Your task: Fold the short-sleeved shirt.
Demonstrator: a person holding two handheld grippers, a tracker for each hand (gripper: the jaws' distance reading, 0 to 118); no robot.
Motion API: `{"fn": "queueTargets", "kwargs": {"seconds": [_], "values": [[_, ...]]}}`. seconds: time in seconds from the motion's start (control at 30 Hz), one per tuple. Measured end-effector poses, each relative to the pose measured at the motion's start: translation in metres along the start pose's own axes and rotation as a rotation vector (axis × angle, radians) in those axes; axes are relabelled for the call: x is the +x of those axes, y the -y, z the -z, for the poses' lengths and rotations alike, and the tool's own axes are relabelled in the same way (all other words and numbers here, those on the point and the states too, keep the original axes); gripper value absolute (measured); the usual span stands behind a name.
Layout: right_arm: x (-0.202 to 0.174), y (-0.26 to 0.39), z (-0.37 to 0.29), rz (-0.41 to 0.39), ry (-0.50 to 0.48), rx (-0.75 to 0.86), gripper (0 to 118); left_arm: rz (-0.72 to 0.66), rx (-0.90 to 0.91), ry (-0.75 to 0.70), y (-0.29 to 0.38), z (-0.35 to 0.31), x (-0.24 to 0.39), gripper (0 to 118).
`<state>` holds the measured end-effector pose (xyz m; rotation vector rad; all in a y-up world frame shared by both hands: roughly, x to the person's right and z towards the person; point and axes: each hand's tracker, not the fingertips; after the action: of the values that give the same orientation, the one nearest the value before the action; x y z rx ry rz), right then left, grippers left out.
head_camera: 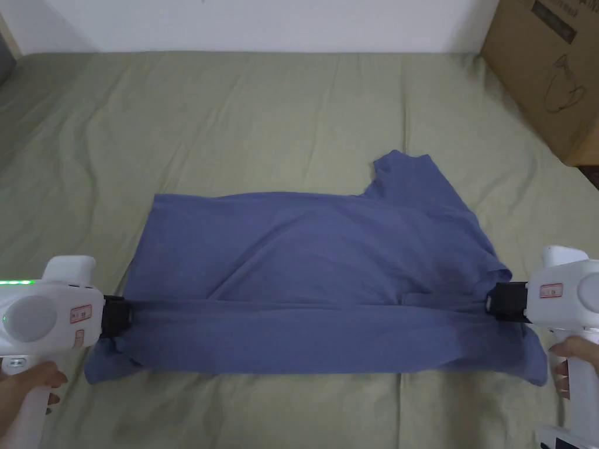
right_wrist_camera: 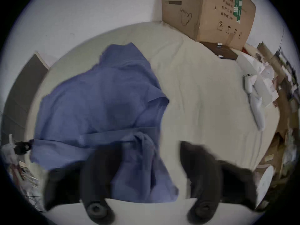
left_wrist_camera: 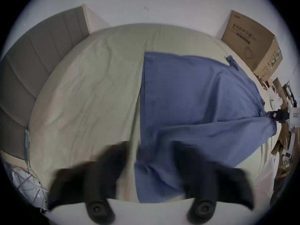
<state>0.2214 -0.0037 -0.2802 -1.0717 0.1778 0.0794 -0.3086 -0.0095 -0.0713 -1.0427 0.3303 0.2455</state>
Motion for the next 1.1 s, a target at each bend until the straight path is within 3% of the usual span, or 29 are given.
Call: {"fn": "queueTargets", "kwargs": {"seconds": [0.03, 0.07, 0.2, 0.27, 0.3, 0.33, 0.37, 0.4, 0.47, 0.57, 0.6, 0.7, 0.73, 0.77, 0.87, 0.9, 0.93, 0.97, 1.0, 1.03, 1.1], "values": [[0.001, 0.001, -0.001, -0.017, 0.022, 0.010, 83, -0.009, -0.027, 0.002, 0.001, 0.004, 0.000, 87], [0.003, 0.003, -0.006, -0.014, 0.004, 0.034, 81, -0.023, 0.004, 0.001, 0.007, -0.001, 0.001, 103], [0.018, 0.012, -0.032, 0.016, -0.055, 0.073, 80, -0.085, 0.066, 0.027, 0.023, -0.027, -0.003, 106], [0.023, 0.021, -0.048, 0.025, -0.076, 0.113, 64, -0.096, 0.061, 0.030, 0.031, -0.040, -0.004, 103], [0.025, 0.027, -0.058, 0.025, -0.083, 0.135, 44, -0.094, 0.062, 0.039, 0.037, -0.047, -0.004, 90], [0.025, 0.035, -0.065, 0.016, -0.090, 0.148, 0, -0.088, 0.069, 0.043, 0.045, -0.055, -0.003, 47], [0.025, 0.042, -0.067, -0.004, -0.093, 0.148, 0, -0.092, 0.077, 0.045, 0.050, -0.060, -0.003, 10], [0.023, 0.051, -0.071, -0.004, -0.082, 0.143, 0, -0.105, 0.090, 0.039, 0.059, -0.063, -0.001, 2], [0.019, 0.067, -0.072, -0.055, -0.094, 0.111, 0, -0.136, 0.115, 0.028, 0.079, -0.069, 0.001, 1], [0.018, 0.086, -0.062, -0.026, -0.092, 0.068, 0, -0.191, 0.091, 0.047, 0.092, -0.061, -0.003, 2], [0.017, 0.090, -0.059, -0.022, -0.090, 0.063, 0, -0.197, 0.091, 0.049, 0.093, -0.058, -0.005, 5], [0.016, 0.096, -0.058, -0.009, -0.092, 0.050, 0, -0.216, 0.070, 0.055, 0.086, -0.042, -0.015, 98], [0.016, 0.097, -0.059, 0.006, -0.106, 0.047, 0, -0.217, 0.056, 0.051, 0.083, -0.035, -0.015, 117], [0.016, 0.098, -0.059, 0.014, -0.112, 0.043, 0, -0.216, 0.053, 0.045, 0.081, -0.030, -0.014, 117], [0.016, 0.099, -0.059, 0.019, -0.110, 0.035, 0, -0.201, 0.075, 0.031, 0.074, -0.019, -0.015, 111], [0.015, 0.100, -0.060, 0.013, -0.106, 0.033, 0, -0.197, 0.059, 0.032, 0.070, -0.018, -0.009, 101], [0.017, 0.100, -0.058, 0.010, -0.105, 0.030, 0, -0.183, 0.038, 0.039, 0.070, -0.006, -0.010, 68], [0.019, 0.100, -0.055, 0.008, -0.106, 0.029, 0, -0.169, -0.009, 0.032, 0.070, 0.006, -0.009, 26], [0.020, 0.100, -0.054, 0.009, -0.108, 0.023, 0, -0.172, -0.025, -0.061, 0.072, 0.013, -0.004, 7], [0.020, 0.100, -0.053, 0.014, -0.109, 0.017, 0, -0.173, 0.010, -0.007, 0.073, 0.008, 0.004, 6], [0.022, 0.100, -0.052, 0.030, -0.109, 0.026, 0, -0.129, 0.016, -0.043, 0.069, -0.002, 0.011, 6]]}}
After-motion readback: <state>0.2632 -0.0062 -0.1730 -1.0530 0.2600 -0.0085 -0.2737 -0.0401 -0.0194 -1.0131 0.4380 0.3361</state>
